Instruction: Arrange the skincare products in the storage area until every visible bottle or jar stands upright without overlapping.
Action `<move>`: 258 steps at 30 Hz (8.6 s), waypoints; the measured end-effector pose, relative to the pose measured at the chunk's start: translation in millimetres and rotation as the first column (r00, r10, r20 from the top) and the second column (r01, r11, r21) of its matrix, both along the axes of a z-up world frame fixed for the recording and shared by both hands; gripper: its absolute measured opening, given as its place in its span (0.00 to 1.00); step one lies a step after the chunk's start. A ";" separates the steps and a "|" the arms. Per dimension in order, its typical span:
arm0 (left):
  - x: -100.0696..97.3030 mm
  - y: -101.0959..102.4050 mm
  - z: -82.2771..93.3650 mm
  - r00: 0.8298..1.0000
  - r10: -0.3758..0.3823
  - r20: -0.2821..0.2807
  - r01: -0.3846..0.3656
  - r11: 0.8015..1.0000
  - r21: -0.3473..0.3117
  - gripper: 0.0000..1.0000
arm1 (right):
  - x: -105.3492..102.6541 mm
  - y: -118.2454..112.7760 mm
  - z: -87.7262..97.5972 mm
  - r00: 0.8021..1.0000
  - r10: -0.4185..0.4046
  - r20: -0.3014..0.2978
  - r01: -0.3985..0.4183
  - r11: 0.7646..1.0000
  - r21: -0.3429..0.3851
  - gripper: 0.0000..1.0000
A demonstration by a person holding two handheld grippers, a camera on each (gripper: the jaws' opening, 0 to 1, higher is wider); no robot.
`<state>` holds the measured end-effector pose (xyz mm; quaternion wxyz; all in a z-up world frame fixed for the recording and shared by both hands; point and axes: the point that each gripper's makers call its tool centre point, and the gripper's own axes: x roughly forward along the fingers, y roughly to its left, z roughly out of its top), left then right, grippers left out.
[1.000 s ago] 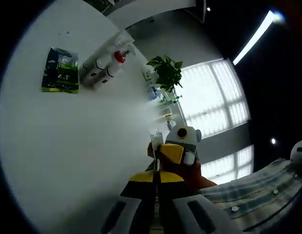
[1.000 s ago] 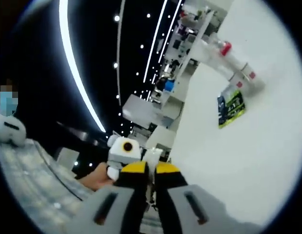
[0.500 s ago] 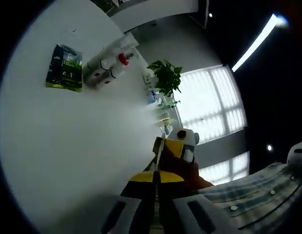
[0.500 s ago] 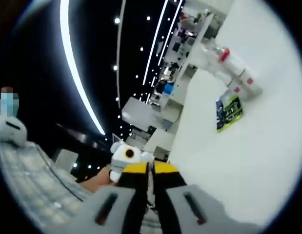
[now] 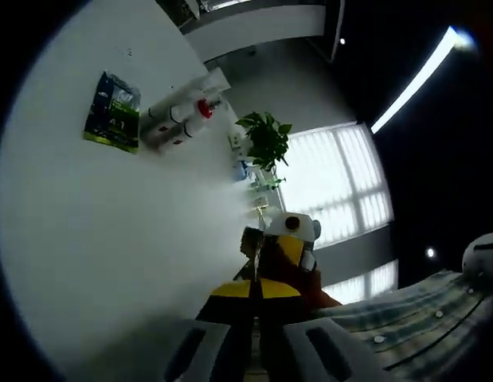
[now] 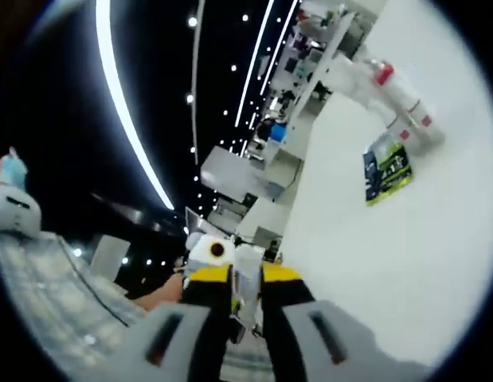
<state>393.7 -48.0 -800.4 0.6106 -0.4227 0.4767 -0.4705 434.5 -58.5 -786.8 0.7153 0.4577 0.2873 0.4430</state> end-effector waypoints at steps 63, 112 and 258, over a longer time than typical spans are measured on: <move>132.2 68.7 -27.5 0.951 0.309 0.020 -0.309 0.944 0.113 0.00 | 30.1 -30.0 -37.8 0.959 -0.011 0.282 0.204 0.716 -0.667 0.81; 231.9 87.6 -121.4 0.902 0.428 -0.052 -0.395 0.870 0.296 0.00 | 41.6 -79.7 -72.9 0.979 -0.127 0.160 0.204 0.629 -0.750 0.79; 109.5 431.4 -172.7 0.854 -0.516 -0.070 0.153 0.121 0.981 0.73 | -15.1 -34.9 -101.2 0.997 -0.009 0.072 0.061 0.634 -0.771 0.79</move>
